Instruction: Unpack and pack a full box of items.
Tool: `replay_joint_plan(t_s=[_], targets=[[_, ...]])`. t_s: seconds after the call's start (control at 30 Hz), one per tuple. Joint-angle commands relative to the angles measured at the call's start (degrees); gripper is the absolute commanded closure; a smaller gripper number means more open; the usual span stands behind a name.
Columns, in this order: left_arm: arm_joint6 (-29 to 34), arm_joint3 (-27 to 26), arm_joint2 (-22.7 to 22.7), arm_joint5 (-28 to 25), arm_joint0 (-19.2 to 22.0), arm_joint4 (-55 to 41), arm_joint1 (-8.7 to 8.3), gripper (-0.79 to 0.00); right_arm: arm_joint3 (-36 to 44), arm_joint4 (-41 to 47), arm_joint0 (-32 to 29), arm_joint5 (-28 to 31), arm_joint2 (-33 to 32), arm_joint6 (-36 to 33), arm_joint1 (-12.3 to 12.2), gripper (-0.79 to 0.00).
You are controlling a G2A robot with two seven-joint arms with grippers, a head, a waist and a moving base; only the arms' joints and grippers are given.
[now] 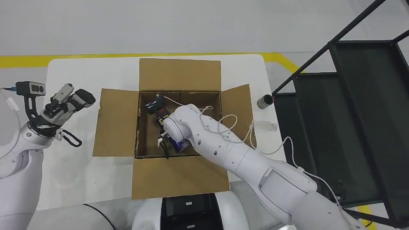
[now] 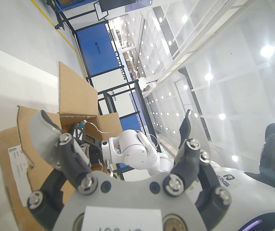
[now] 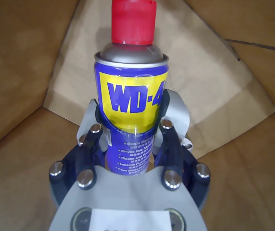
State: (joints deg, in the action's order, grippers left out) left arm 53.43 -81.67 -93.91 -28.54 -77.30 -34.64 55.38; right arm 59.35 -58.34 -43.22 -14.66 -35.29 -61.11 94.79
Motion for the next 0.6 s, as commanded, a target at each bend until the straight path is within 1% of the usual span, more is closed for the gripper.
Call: replay_joint_plan(t_s=[0.0,0.17,0.27,0.43,0.57], targets=[[0.0,0.0,0.0,0.0,0.0,0.0,0.0,-0.785,0.9,-0.5,-0.2,-0.2,-0.4,-0.2,-0.1,0.0],[0.0,0.0,0.0,0.0,0.0,0.0,0.0,-0.785,5.0,-2.1,-1.7,-0.5,-2.7,-1.5,-1.1,0.0],[0.0,0.0,0.0,0.0,0.0,0.0,0.0,-0.785,9.4,-2.9,-3.4,0.3,-4.6,-3.2,-2.0,0.0],[0.0,0.0,0.0,0.0,0.0,0.0,0.0,-0.785,19.7,-5.6,-7.8,1.9,-8.8,-6.8,-4.1,0.0],[0.0,0.0,0.0,0.0,0.0,0.0,0.0,-0.785,29.5,-7.5,-12.7,3.9,-13.3,-8.5,-6.0,0.0]])
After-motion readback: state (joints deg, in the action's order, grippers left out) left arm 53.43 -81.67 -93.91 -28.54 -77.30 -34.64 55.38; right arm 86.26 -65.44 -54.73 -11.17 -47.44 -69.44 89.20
